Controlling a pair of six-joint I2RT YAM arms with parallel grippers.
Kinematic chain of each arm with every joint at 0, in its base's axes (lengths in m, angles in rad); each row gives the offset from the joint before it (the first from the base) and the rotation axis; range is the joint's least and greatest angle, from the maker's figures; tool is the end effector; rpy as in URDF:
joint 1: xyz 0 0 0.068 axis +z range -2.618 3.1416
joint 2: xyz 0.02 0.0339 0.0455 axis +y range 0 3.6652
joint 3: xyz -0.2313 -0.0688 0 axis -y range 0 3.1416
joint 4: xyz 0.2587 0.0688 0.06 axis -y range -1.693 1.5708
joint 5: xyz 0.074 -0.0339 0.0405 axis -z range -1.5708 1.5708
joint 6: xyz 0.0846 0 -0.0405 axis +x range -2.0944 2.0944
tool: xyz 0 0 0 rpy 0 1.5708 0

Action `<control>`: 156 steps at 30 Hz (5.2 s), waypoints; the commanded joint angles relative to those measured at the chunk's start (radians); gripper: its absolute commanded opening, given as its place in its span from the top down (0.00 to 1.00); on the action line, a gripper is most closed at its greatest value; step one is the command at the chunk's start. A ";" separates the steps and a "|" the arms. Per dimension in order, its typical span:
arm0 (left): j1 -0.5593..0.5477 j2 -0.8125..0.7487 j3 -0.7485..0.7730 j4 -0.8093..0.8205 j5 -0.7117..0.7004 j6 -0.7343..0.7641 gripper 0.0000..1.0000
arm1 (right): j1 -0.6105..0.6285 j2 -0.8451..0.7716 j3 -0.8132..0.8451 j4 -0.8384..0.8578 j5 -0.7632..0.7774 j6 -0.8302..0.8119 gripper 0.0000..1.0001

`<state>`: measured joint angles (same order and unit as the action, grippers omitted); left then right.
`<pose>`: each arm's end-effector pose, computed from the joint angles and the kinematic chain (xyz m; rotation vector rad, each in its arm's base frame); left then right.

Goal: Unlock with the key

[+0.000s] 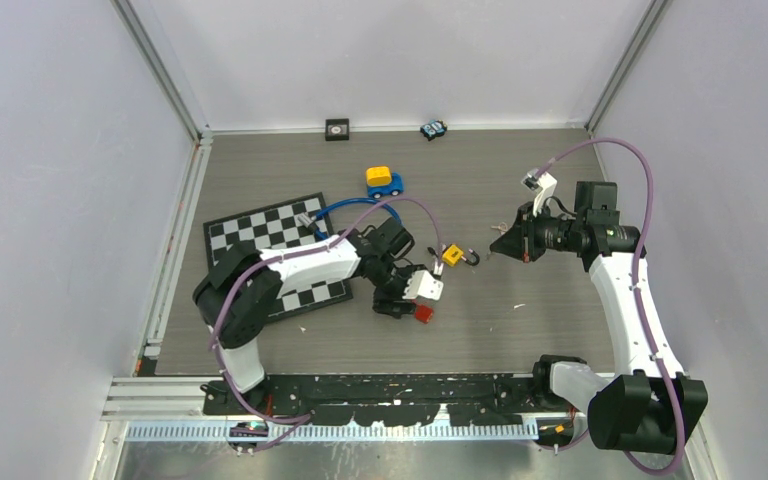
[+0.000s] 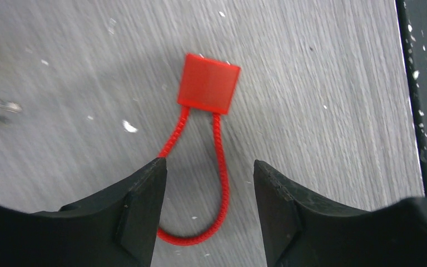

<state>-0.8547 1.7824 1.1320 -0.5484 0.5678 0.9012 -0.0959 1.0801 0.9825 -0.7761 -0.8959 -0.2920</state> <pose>0.2044 -0.3042 0.0954 2.1402 1.5868 -0.7644 0.2609 0.0413 0.2547 -0.5875 2.1153 0.8683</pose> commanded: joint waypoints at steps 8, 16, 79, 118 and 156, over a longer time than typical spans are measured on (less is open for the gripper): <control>-0.107 0.093 0.134 0.061 -0.101 -0.031 0.35 | -0.005 -0.011 0.016 -0.006 -0.040 -0.021 1.00; -0.119 0.142 0.131 0.071 -0.087 0.010 0.36 | -0.005 -0.003 0.016 -0.008 -0.037 -0.024 0.99; 0.224 -0.220 0.231 -0.627 0.826 0.142 1.00 | 0.897 -0.019 0.402 -0.231 0.589 -0.473 0.99; 0.264 -0.059 0.264 -1.089 0.795 0.852 1.00 | 1.516 0.254 0.438 -0.126 1.219 -0.552 1.00; 0.304 -0.074 0.244 -1.019 0.880 0.720 1.00 | 1.518 0.284 0.429 -0.149 1.231 -0.536 1.00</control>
<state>-0.5549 1.7317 1.3758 -1.5459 1.3922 1.6257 1.4147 1.3594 1.3853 -0.9352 0.3355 -0.8356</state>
